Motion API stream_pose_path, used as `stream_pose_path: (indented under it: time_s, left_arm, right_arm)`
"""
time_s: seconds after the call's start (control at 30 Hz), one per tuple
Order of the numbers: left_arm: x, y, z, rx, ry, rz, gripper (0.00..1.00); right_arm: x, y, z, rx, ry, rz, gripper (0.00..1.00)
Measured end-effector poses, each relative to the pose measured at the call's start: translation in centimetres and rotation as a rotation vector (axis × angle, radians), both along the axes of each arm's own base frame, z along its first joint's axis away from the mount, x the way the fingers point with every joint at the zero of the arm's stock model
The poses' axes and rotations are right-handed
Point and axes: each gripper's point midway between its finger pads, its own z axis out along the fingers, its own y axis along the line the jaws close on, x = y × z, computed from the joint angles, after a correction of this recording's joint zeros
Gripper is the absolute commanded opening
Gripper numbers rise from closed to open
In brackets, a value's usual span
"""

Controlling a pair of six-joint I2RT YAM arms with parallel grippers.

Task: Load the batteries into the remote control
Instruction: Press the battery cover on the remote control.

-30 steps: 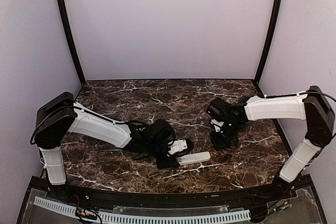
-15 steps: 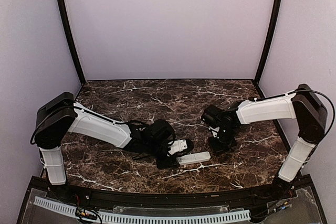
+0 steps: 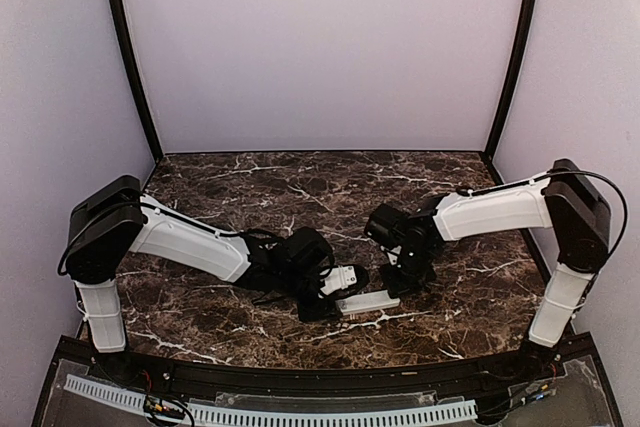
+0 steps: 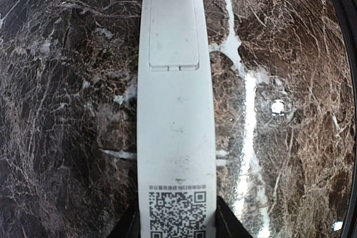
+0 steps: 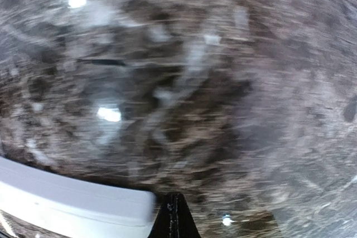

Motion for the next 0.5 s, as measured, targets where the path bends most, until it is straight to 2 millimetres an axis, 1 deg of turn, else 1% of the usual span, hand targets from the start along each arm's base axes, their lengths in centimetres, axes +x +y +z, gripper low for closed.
stream_pose_path:
  time_s: [0.03, 0.07, 0.27, 0.5]
  left_arm:
    - [-0.01, 0.0, 0.0, 0.0, 0.0, 0.0, 0.05]
    - [-0.02, 0.02, -0.02, 0.001, 0.001, 0.0, 0.05]
    - [-0.02, 0.04, -0.02, 0.002, 0.002, 0.0, 0.05]
    - [-0.01, 0.05, -0.02, 0.002, 0.002, 0.0, 0.05]
  right_arm:
    - [-0.2, 0.72, 0.01, 0.008, 0.002, 0.011, 0.0]
    - [-0.33, 0.95, -0.02, -0.009, -0.003, 0.018, 0.0]
    - [-0.36, 0.92, -0.08, -0.06, -0.002, 0.005, 0.0]
    - [-0.39, 0.97, 0.01, -0.062, -0.005, 0.0, 0.0]
